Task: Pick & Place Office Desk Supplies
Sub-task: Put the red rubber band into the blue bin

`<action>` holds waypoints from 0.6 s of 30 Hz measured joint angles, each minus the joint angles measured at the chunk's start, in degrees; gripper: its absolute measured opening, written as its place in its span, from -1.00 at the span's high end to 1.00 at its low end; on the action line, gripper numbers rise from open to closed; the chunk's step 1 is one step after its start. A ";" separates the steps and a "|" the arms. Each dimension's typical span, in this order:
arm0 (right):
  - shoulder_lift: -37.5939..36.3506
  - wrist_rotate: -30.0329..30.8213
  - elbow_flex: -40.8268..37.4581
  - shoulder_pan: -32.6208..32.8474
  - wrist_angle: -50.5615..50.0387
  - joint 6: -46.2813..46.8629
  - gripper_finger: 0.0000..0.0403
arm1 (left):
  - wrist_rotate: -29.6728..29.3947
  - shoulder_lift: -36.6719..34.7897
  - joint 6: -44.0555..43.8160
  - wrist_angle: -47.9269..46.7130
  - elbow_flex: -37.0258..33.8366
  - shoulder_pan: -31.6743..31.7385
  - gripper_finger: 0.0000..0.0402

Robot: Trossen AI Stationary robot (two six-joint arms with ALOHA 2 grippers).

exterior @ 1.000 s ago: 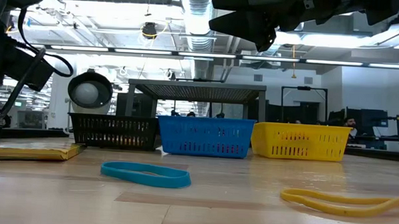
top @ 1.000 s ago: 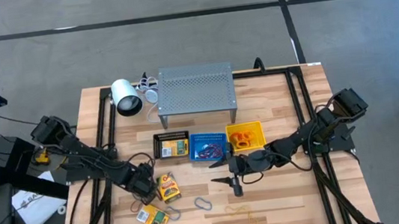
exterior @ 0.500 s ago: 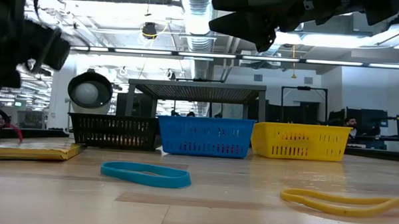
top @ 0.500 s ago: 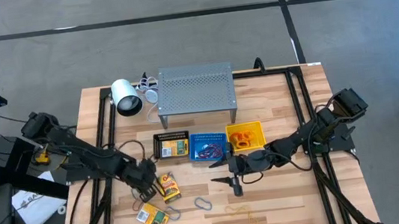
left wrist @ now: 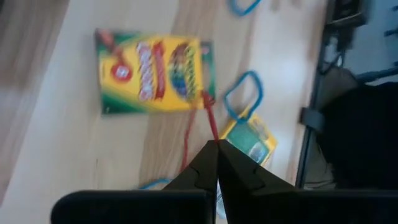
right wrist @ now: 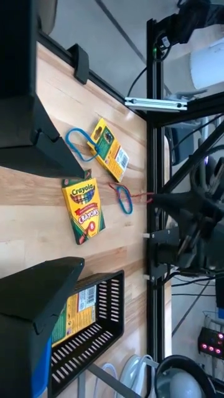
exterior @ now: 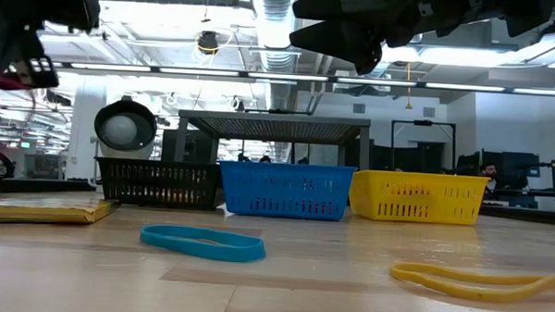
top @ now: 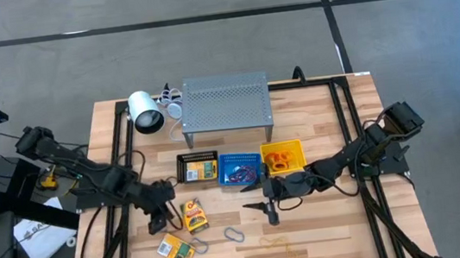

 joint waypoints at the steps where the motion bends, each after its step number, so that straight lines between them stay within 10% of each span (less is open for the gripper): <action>1: 0.00 -0.02 0.00 0.00 0.04 0.70 -0.05 | -0.49 -0.34 1.14 0.93 0.00 0.00 1.00; 18: 0.37 -1.63 -0.02 -0.35 11.99 5.36 -0.05 | -9.84 -0.80 30.26 21.26 0.02 2.71 1.00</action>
